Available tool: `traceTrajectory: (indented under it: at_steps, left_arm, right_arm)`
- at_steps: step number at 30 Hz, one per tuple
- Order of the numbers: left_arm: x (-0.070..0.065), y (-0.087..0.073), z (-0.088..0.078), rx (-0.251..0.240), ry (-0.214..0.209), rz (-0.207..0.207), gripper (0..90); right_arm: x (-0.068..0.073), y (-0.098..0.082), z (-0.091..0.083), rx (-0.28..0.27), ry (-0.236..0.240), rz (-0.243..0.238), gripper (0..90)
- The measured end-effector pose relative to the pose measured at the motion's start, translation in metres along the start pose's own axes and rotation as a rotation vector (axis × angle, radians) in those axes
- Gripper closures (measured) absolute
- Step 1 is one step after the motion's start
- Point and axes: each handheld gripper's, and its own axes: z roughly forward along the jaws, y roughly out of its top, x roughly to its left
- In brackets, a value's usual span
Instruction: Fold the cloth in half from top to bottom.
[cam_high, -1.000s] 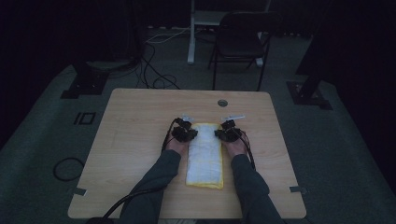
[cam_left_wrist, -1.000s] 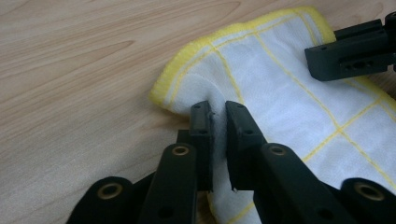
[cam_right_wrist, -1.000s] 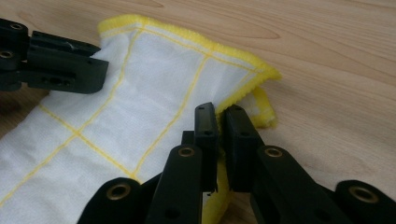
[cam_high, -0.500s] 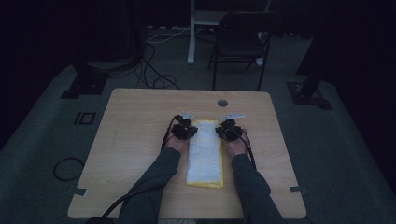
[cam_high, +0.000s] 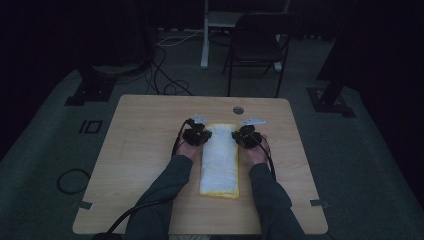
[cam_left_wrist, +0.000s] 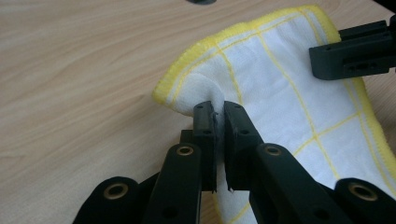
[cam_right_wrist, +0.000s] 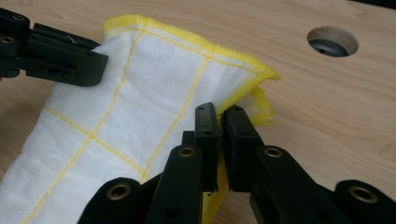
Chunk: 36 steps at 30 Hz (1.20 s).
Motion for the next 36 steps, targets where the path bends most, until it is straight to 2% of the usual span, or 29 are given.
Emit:
traceTrajectory:
  at_steps: [6,13,36]
  left_arm:
    - [-0.003,0.004,-0.007,-0.018,-0.001,0.017,85.2]
    - [-0.008,-0.001,-0.017,-0.059,-0.024,0.004,85.1]
    - [-0.022,-0.016,-0.048,-0.11,-0.05,0.051,84.8]
  right_arm:
    - [0.0,0.002,-0.007,-0.019,0.007,-0.003,85.2]
    - [0.002,-0.004,-0.018,-0.056,0.029,0.008,85.2]
    - [0.018,-0.013,-0.046,-0.11,0.061,-0.037,85.1]
